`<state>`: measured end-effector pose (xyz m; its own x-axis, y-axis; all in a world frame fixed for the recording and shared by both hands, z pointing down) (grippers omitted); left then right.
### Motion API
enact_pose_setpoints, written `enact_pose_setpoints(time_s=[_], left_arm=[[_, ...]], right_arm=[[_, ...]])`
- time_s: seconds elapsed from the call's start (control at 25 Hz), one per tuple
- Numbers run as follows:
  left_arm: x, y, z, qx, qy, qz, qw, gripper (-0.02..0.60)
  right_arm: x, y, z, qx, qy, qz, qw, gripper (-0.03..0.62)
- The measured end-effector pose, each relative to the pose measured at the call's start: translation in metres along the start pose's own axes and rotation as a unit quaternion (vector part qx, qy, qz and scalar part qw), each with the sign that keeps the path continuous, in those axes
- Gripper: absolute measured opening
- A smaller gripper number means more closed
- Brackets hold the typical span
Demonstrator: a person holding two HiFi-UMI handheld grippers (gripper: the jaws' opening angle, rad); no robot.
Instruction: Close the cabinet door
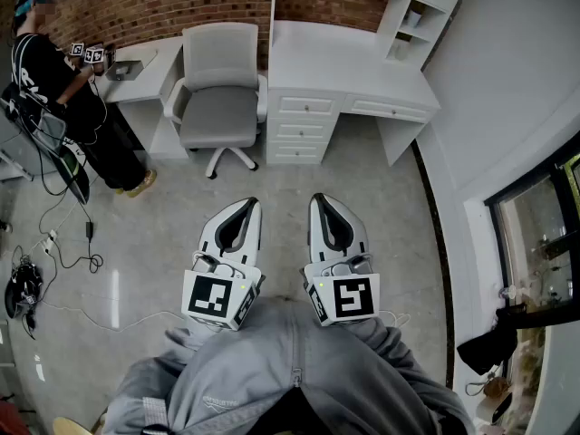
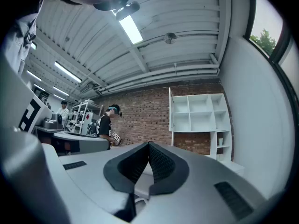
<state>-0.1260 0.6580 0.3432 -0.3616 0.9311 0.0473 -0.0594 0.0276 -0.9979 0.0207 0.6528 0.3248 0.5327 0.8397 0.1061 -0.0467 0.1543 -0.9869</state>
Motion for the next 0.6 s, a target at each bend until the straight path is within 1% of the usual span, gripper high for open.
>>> enact_pose_setpoints(time_s=[0.32,0.44,0.6], left_arm=[[-0.020,-0.002,-0.008,-0.003,0.009,0.005,0.9999,0.002],[-0.029,-0.002,-0.009,-0.006,0.017,0.007,0.9998,0.002],[-0.036,-0.003,-0.011,-0.009,0.029,0.007,0.9995,0.003]], right_arm=[[-0.006,-0.004,-0.021,0.002,0.002,-0.003,1.000,0.026],[-0.012,-0.006,-0.030,0.002,0.007,-0.005,1.000,0.026],[-0.014,-0.012,-0.039,-0.016,0.015,-0.016,1.000,0.026]])
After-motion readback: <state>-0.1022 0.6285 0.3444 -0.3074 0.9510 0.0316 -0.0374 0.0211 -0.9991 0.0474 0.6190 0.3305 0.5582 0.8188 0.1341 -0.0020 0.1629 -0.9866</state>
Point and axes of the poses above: the fingertips, and each gripper's own axes: x backward along the fingers, z to its left, y out of its top, the point moved 6 cm from there along x, backward along the fingers, and after that the axes turned 6 degrees about y, right-handed, at the moved point
